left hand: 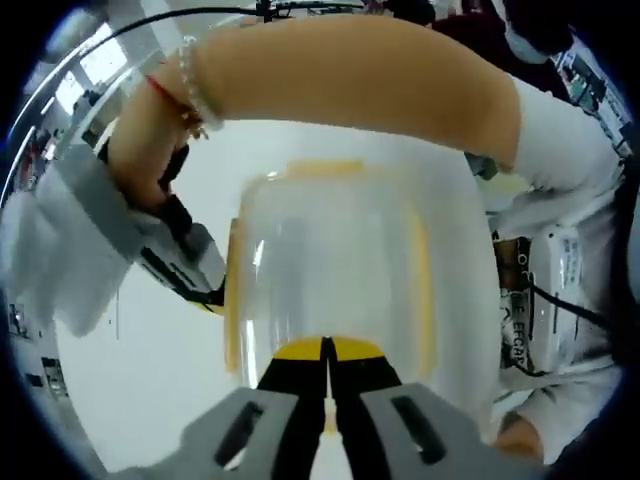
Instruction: Snap each plastic latch of the storage box into its locked position after aligning the lid with the box until every specified latch is closed and the lid sits flush.
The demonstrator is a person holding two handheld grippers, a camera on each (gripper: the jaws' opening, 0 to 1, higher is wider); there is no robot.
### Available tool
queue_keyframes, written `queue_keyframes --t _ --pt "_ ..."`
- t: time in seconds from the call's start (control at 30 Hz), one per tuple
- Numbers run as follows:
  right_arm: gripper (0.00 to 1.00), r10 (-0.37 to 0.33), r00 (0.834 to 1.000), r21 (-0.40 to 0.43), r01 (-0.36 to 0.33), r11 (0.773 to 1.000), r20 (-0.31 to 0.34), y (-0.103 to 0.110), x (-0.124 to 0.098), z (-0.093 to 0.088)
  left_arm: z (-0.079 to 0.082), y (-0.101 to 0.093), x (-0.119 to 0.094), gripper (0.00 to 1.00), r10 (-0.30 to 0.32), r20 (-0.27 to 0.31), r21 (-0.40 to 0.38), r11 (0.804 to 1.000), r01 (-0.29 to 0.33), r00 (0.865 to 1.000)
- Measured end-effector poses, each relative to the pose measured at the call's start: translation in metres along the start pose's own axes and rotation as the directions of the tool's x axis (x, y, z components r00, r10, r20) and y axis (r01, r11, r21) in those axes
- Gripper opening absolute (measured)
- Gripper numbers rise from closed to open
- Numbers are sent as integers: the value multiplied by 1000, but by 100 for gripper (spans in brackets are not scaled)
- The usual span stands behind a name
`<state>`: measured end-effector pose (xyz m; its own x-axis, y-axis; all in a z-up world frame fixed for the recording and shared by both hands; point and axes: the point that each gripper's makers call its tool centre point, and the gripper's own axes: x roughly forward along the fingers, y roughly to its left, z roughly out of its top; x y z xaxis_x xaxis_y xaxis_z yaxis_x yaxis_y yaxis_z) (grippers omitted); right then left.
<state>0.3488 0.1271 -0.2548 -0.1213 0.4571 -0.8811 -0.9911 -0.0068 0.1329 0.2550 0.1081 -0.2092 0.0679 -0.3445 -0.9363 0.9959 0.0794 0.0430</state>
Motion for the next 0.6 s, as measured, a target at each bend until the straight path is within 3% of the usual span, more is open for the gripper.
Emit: queue_keyframes --t 0.07,0.17,0.27,0.37,0.4,0.43,0.47,0.5,0.53,0.6 --pt "2 -61 997 5 61 998 45 -6 -9 3 2 0 1 0 1 10 7 1000 -1 1000" --pt "6 -142 977 -4 145 989 157 -10 -24 13 2 -1 -1 0 8 26 16 1000 -9 1000" --pt "7 -250 942 11 254 967 224 -14 -40 13 2 -1 -1 0 10 46 23 1000 -11 999" --pt "8 -304 908 12 314 949 290 -12 -57 15 2 -2 -2 1 8 71 29 1000 -10 997" --pt "9 -326 889 28 335 942 323 -12 -65 16 3 -2 -2 1 6 79 29 1000 -8 997" --pt "9 -362 856 63 365 929 370 -12 -76 18 2 -2 -3 2 -4 94 26 1000 1 996" --pt "9 -371 848 73 373 925 379 -12 -79 19 2 -3 -3 2 -7 99 27 1000 5 995" --pt "10 -410 813 121 397 910 414 -13 -90 21 2 -4 -4 3 -17 114 30 999 13 993" --pt "10 -418 803 134 401 906 424 -13 -93 21 1 -4 -4 3 -19 117 30 999 16 993" --pt "11 -468 736 218 416 883 488 -3 -115 24 1 -7 -5 6 -43 154 26 999 40 987"
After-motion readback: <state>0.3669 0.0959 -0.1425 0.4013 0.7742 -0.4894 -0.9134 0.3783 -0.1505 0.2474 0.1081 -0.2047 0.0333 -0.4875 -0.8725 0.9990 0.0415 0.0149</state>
